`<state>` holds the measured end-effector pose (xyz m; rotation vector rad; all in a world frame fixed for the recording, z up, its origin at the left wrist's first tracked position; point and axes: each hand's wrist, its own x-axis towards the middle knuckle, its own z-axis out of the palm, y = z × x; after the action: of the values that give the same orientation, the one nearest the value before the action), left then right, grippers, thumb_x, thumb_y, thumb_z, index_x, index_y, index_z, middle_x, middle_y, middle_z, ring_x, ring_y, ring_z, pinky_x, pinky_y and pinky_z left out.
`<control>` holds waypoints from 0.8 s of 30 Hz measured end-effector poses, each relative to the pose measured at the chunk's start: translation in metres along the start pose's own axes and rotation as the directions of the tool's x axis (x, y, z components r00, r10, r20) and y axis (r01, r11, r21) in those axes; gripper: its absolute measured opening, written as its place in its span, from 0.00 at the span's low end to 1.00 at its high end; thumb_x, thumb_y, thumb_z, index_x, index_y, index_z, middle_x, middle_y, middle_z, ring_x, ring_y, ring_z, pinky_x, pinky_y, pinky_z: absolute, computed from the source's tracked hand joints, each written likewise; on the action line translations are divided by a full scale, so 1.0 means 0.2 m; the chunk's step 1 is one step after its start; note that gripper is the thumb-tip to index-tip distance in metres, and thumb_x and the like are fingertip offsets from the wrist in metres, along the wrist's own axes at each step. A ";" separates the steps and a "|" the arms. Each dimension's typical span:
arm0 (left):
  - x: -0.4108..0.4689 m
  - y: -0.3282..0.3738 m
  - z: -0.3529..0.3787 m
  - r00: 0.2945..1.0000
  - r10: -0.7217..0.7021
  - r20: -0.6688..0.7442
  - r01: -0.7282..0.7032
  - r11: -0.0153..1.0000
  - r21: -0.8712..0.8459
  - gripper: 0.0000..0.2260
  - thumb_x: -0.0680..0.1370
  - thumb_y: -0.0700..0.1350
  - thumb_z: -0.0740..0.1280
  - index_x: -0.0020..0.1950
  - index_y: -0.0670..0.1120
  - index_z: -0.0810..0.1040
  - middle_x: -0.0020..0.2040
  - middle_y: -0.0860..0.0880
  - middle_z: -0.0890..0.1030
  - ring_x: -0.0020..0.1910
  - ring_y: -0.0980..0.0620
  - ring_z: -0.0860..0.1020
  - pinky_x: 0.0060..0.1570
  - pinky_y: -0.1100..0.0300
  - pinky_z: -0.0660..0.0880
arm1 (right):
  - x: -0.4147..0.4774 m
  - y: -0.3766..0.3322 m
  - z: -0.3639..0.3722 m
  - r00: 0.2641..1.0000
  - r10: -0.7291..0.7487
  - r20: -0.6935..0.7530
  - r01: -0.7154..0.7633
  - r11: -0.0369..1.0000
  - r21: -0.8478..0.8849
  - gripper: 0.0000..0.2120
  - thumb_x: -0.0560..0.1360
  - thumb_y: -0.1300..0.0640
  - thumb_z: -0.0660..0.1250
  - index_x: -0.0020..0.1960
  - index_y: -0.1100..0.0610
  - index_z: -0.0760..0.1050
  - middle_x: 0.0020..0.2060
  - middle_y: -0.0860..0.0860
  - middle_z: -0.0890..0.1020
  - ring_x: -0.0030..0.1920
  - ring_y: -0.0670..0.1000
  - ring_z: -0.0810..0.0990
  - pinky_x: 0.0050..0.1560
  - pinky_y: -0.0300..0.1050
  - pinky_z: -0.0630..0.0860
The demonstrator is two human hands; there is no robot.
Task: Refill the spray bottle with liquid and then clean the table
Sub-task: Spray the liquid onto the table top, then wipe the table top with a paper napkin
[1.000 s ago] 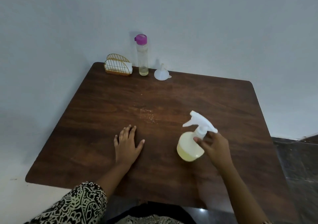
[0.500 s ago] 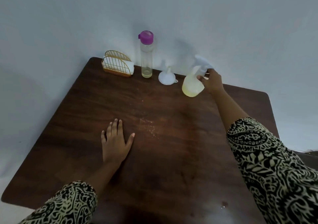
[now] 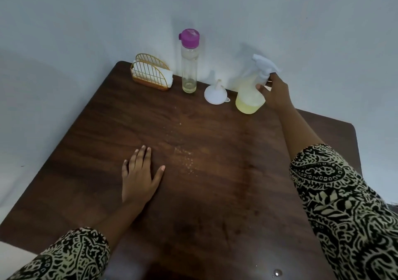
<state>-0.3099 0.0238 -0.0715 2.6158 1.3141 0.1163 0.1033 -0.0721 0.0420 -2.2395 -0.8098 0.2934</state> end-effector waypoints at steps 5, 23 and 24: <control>0.01 -0.01 -0.02 0.999 -0.034 0.024 0.038 0.986 -0.161 0.32 0.76 0.64 0.48 0.74 0.48 0.65 0.75 0.49 0.64 0.75 0.51 0.59 0.72 0.47 0.53 | -0.18 -0.09 0.02 0.962 0.187 -0.199 -0.198 0.979 -0.037 0.28 0.72 0.50 0.71 0.67 0.58 0.68 0.60 0.54 0.77 0.60 0.54 0.76 0.60 0.47 0.71; 1.67 -0.10 -0.64 0.872 0.475 0.118 -0.480 0.877 0.015 0.40 0.69 0.56 0.75 0.76 0.51 0.60 0.75 0.47 0.63 0.73 0.44 0.61 0.68 0.43 0.63 | 0.18 -0.97 1.17 0.976 0.172 0.135 -0.128 0.950 -0.283 0.15 0.80 0.60 0.56 0.66 0.63 0.65 0.63 0.58 0.74 0.63 0.57 0.73 0.56 0.48 0.69; 1.70 -0.12 -0.63 0.858 0.494 0.137 -0.502 0.865 0.024 0.39 0.69 0.56 0.74 0.75 0.51 0.61 0.75 0.48 0.65 0.73 0.45 0.62 0.68 0.44 0.63 | 0.19 -0.96 1.19 0.972 0.205 0.113 -0.171 0.951 -0.256 0.15 0.80 0.61 0.56 0.65 0.63 0.65 0.62 0.59 0.75 0.62 0.57 0.73 0.55 0.47 0.70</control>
<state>-0.1458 0.3297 0.0367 2.8962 0.5780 -0.0116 -0.0577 0.1884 0.0089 -2.5585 -0.7369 0.4670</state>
